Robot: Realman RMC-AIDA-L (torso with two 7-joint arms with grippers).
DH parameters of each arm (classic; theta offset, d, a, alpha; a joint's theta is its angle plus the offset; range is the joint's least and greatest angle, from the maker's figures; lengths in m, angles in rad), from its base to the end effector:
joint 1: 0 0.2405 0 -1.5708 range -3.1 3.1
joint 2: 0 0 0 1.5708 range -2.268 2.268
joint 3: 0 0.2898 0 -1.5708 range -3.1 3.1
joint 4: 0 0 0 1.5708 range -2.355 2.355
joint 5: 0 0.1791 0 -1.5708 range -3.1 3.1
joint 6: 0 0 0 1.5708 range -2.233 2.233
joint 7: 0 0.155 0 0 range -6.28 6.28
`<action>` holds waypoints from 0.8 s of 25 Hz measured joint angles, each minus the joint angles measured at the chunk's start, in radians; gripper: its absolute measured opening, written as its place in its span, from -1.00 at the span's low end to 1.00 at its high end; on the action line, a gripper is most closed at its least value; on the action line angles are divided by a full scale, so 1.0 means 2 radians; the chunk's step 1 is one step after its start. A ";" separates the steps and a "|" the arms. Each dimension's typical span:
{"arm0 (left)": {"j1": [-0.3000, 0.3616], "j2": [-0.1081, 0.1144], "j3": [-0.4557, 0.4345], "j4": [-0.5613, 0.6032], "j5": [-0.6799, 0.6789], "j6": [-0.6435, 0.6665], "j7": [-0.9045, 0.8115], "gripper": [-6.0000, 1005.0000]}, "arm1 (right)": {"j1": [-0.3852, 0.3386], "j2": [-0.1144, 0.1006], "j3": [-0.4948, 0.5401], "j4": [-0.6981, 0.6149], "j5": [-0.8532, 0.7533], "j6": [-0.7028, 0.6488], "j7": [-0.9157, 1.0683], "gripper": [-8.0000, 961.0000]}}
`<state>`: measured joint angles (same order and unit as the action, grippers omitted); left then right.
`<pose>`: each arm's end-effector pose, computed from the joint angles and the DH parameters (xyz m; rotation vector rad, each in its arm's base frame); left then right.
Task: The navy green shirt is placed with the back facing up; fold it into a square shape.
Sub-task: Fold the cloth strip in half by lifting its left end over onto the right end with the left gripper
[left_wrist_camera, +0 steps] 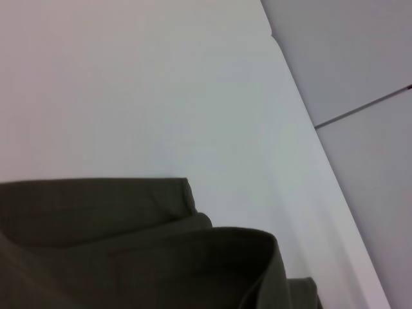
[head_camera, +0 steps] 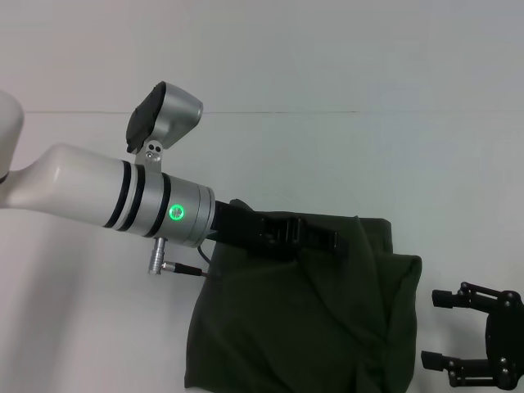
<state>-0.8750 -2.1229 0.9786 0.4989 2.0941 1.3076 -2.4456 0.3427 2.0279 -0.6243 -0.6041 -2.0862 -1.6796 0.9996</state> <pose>-0.1735 0.3715 -0.1042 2.5362 1.7503 0.3484 0.3293 0.2514 -0.0141 -2.7644 0.3856 0.5866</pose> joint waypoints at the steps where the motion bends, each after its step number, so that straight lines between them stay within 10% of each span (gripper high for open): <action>1: 0.000 0.000 0.001 0.000 0.001 0.000 0.000 0.43 | 0.000 0.000 0.000 0.000 0.000 0.001 0.000 0.92; 14: -0.002 -0.009 0.010 -0.004 0.002 -0.004 0.047 0.23 | 0.001 0.002 0.000 -0.001 -0.001 0.004 0.004 0.92; 20: -0.001 -0.011 0.010 -0.002 0.002 -0.006 0.051 -0.30 | 0.000 0.001 0.001 -0.001 -0.001 0.002 0.004 0.92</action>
<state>-0.8770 -2.1452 0.9989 0.4948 2.0979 1.2964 -2.3444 0.3426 2.0295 -0.6229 -0.6060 -2.0879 -1.6747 1.0079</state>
